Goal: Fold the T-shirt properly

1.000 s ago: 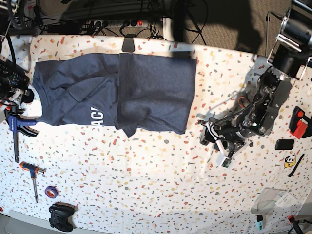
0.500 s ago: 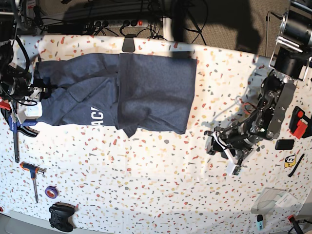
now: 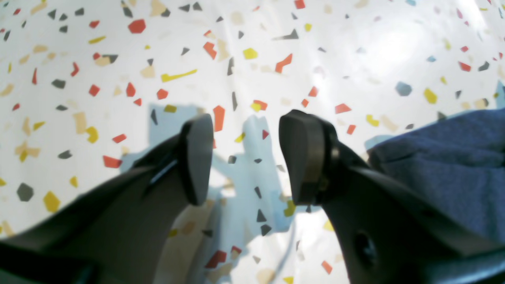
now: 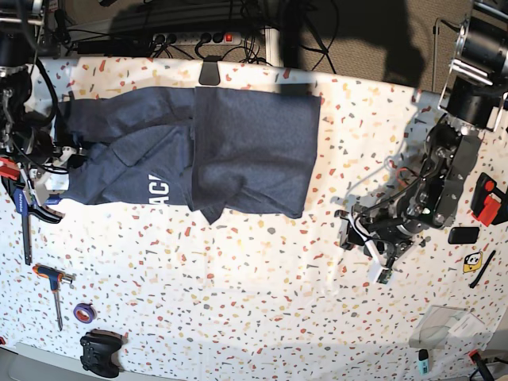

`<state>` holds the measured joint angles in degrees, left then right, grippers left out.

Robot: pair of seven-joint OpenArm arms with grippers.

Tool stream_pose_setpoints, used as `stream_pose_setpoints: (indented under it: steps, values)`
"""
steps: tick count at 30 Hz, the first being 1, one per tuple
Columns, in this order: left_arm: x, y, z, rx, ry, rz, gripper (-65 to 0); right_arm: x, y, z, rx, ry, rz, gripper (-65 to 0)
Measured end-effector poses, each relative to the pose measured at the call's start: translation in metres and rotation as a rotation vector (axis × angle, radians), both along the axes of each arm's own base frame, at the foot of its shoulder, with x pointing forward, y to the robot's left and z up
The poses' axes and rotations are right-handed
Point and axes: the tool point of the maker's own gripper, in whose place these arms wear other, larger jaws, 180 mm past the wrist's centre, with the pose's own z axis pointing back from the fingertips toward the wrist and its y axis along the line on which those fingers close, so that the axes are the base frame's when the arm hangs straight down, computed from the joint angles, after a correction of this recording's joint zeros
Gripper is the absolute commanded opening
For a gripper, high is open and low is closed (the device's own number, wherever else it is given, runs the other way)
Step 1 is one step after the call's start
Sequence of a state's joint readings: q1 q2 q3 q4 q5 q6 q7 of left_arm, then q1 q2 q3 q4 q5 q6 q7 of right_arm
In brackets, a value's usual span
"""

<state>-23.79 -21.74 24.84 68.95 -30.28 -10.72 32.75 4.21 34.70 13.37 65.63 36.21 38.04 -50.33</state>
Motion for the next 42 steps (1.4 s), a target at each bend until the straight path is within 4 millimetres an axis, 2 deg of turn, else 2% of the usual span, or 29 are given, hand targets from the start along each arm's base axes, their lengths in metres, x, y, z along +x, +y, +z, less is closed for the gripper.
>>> stream_pose_setpoints:
  steps: [5,9,13,15,19,23,25,27,30,34,37,42]
  values:
    - [0.0,0.008,-0.001,0.017,0.003,0.005,-35.1,0.001,0.007,-0.002,0.02,-0.006,-0.001,-65.0]
    - [-0.002,0.012,-0.004,0.026,0.008,0.008,-35.1,0.001,0.01,0.001,0.012,-0.002,0.022,-65.0]
    - [-0.015,0.022,-0.018,0.046,0.036,0.014,-35.1,-0.003,0.034,0.013,0.01,0.01,0.114,-65.0]
    - [-0.024,0.028,-0.027,0.059,0.055,0.016,-35.1,0.003,0.05,0.031,0.024,-0.023,0.168,-65.0]
    - [-0.043,0.036,-0.045,0.07,0.093,0.023,-35.1,0.022,0.099,0.081,0.075,-0.187,0.281,-65.0]
    - [-0.062,0.03,-0.058,0.044,0.108,-0.005,-35.1,0.021,0.157,0.107,0.131,-0.295,0.367,-65.0]
    - [-0.07,0.027,-0.061,0.025,0.097,-0.018,-35.1,0.025,0.179,0.12,0.174,-0.359,0.385,-65.0]
    - [-0.078,0.027,-0.066,0.017,0.098,-0.016,-35.1,0.025,0.203,0.122,0.225,-0.38,0.405,-65.0]
    - [-0.084,0.027,-0.07,0.004,0.091,-0.009,-35.1,0.017,0.243,0.112,0.293,-0.354,0.448,-65.0]
    - [-0.089,0.023,-0.072,-0.013,0.085,-0.009,-35.1,0.006,0.299,0.116,0.404,-0.354,0.528,-65.0]
    - [-0.092,0.02,-0.073,-0.025,0.077,-0.01,-35.1,0.003,0.33,0.115,0.41,-0.363,0.563,-65.0]
    - [-0.093,0.016,-0.073,-0.033,0.077,-0.014,-35.1,-0.004,0.382,0.124,0.444,-0.403,0.618,-65.0]
